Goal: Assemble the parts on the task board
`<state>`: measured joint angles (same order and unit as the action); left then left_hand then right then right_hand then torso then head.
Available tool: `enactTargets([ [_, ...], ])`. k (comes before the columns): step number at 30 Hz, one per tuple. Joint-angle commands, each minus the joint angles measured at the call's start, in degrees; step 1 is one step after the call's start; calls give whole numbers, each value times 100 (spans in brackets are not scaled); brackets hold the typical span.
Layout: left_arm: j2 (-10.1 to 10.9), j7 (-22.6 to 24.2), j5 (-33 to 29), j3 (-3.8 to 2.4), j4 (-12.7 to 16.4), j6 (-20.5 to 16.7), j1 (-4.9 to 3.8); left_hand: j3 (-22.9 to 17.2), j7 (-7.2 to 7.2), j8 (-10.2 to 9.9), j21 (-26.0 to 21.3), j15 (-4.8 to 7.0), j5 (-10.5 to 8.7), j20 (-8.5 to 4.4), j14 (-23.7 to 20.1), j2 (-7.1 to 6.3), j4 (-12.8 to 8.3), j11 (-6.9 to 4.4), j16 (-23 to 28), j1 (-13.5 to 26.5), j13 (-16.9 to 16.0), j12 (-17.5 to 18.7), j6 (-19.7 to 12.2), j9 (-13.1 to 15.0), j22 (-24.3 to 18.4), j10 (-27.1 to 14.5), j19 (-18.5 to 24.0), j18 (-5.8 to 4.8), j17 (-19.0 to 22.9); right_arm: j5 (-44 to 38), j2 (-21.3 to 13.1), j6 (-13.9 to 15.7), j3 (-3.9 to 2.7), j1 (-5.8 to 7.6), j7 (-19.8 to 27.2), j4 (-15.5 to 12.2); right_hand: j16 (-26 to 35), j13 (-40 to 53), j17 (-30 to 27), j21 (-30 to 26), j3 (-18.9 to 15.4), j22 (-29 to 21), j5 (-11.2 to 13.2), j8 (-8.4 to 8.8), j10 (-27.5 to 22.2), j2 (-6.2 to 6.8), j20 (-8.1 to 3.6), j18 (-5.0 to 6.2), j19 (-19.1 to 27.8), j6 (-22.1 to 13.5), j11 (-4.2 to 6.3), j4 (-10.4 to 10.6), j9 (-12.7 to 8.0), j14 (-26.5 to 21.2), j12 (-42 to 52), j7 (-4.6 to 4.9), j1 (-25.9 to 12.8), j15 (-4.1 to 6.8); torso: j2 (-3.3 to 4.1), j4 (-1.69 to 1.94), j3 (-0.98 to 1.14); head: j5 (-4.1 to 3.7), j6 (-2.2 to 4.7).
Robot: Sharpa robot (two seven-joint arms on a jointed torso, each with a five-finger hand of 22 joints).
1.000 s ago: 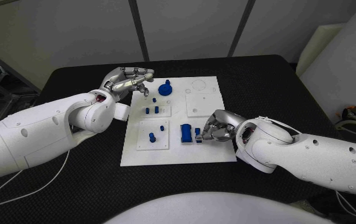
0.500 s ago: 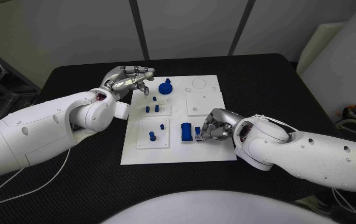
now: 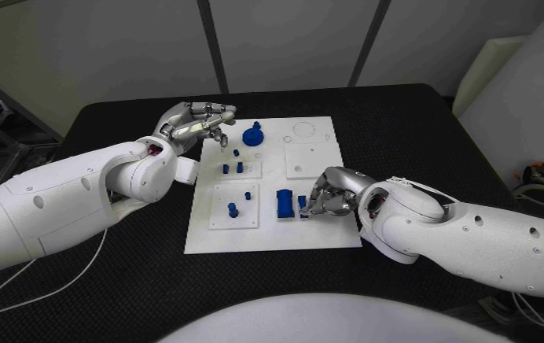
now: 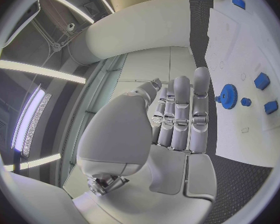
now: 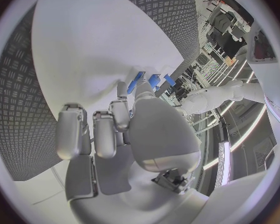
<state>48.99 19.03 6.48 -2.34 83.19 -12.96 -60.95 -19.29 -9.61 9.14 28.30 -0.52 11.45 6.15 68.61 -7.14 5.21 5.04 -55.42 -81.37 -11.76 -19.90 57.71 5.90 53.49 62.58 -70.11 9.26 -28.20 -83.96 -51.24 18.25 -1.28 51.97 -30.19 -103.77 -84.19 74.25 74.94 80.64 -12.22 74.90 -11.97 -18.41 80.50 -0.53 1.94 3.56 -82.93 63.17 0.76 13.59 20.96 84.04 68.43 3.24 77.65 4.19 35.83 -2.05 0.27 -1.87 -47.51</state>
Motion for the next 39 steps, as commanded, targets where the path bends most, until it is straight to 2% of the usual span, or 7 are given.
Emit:
enactTargets([
  [1, -3, 16, -11, -3, -2, 58, -5, 37, 4, 26, -36, -15, 3, 7, -45, 36, -7, 12, -17, 11, -7, -10, -29, -7, -7, -43, 35, 116, 7, 30, -19, 264, 0, 3, 197, -60, -6, 22, 572, -38, -140, 325, 78, -16, -10, 114, 4, -51, 12, -46, 3, 99, 11, 411, -25, 14, -253, 22, 0, -2, 0, -6, 33],
  [9, -35, 49, -11, -3, -39, 45, -1, 39, 3, 27, -37, -16, 2, 8, -46, 38, -3, 14, -18, 14, -7, -13, -31, -8, -8, -45, 35, 116, 8, 385, -180, 1050, -1, 5, 751, -117, 164, -238, 339, -279, -241, 60, 377, 124, -226, 268, 49, 12, 181, -325, -72, 319, -28, 354, -419, 102, -715, -26, -16, 4, -14, -9, 122],
  [15, -97, 117, -65, -3, -150, 17, 1, 50, 4, 31, -41, -19, 0, 9, -48, 38, 9, 15, -20, 31, -10, -23, -31, -8, -10, -47, 35, 115, 11, 1615, -289, 1463, -10, 52, 1956, 191, 377, -593, 64, -739, -63, -445, 161, 483, -559, 94, 169, 134, 509, -786, -241, 221, -167, 284, -921, 303, -418, -174, -91, 4, -39, -27, 242],
  [21, -193, 231, -256, -4, -394, -59, 1, 68, 14, 39, -50, -21, -3, 13, -57, 33, 25, 13, -20, 53, -13, -35, -30, -9, -15, -55, 40, 114, 16, 4005, -122, 1088, -25, 333, 3603, 1035, 2835, -2379, -2729, -3394, 210, -3087, -99, 693, -2111, -220, 329, 695, 2348, -960, -409, -200, -262, -843, -3296, 483, 657, -333, -248, -35, -102, 9, 443],
  [23, -231, 278, -296, -4, -491, -95, 1, 82, 22, 50, -115, -30, 1, 23, -180, 31, 39, 15, 56, 63, -6, -37, -37, -13, -45, -94, 123, 111, 56, 4550, -16, 925, -27, 417, 3970, 1317, 3762, -2819, -3553, -3726, 263, -3301, -55, 793, -2291, -277, 388, 685, 2489, -1055, -487, -252, -333, -1273, -3761, 547, 889, -401, -303, -55, -131, 36, 507],
  [28, -424, 502, -514, -8, -907, -370, 1, 44, -96, 31, -913, -235, -18, 173, -1102, 9, 75, 164, 1251, 6, 194, 142, -197, -71, -518, -382, 1088, 89, 706, 5614, 448, 548, -172, 610, 4739, 2317, 5434, -4810, -4483, -4943, 443, -4173, 177, 1045, -1980, -431, 579, 702, 2755, -870, -624, -229, -612, -1699, -5346, 636, 1476, -604, -437, -76, -172, 103, 703],
  [39, -804, 851, -696, -16, -1638, -664, 0, 21, 45, -254, -2481, -852, 6, 976, -1876, 22, 179, 519, 4249, -1, 814, 1048, -534, -216, -2404, -640, 2901, 120, 2084, 5967, 1156, 212, -329, 675, 5286, 3767, 7631, -6698, -6047, -6568, 980, -5404, 254, 1477, -1732, -343, 1036, 697, 3092, -793, -883, -126, -1113, -2144, -6442, 739, 1687, -1023, -546, -111, -158, 282, 916],
])
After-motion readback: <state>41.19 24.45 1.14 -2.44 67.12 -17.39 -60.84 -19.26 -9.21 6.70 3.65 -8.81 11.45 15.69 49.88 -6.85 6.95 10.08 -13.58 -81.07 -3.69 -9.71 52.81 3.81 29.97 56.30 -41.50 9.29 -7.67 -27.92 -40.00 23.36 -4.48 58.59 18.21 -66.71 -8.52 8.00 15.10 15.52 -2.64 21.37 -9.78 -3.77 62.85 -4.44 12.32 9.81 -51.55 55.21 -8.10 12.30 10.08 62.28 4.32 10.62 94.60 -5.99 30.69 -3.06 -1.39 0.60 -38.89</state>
